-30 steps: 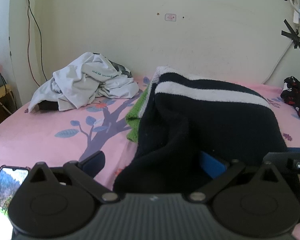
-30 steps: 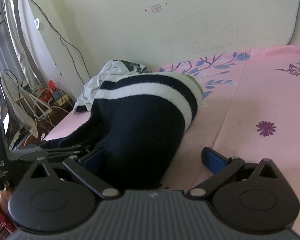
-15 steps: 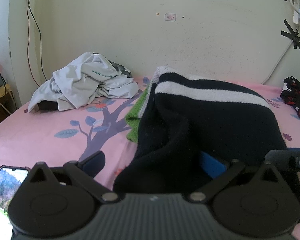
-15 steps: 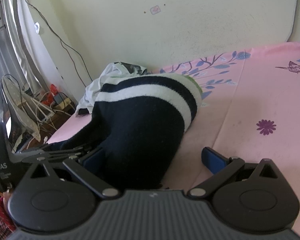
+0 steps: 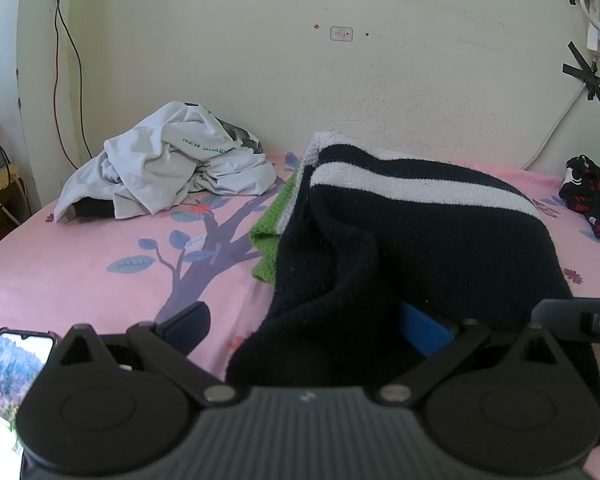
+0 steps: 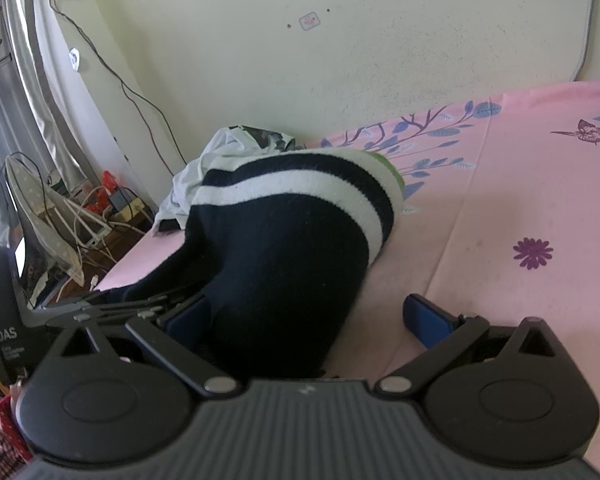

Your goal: Fold small clothes

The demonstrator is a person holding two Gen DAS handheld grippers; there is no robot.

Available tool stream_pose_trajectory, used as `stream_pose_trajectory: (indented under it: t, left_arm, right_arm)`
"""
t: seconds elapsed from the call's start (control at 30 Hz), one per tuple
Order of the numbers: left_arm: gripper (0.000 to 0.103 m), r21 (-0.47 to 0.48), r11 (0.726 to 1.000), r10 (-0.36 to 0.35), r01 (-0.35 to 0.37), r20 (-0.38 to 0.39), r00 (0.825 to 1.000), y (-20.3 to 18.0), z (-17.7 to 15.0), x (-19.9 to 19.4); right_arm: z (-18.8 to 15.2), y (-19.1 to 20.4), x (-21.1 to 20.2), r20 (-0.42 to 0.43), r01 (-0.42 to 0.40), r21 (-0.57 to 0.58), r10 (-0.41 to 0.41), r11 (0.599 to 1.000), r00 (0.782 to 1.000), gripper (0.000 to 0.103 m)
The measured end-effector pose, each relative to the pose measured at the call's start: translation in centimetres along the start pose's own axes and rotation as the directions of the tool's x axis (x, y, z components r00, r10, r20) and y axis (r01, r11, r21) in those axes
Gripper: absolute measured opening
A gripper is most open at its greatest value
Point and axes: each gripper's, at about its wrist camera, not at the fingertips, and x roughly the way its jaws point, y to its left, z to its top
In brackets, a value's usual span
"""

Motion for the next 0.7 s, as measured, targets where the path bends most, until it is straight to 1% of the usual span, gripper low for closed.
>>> stream_pose_trajectory:
  t: [0.7]
  left_arm:
    - [0.103, -0.007, 1.000, -0.004, 0.004, -0.005, 1.000, -0.03, -0.05, 0.14]
  right_arm:
    - [-0.07, 0.05, -0.04, 0.001, -0.003, 0.004, 0.003, 1.000, 1.000, 0.097]
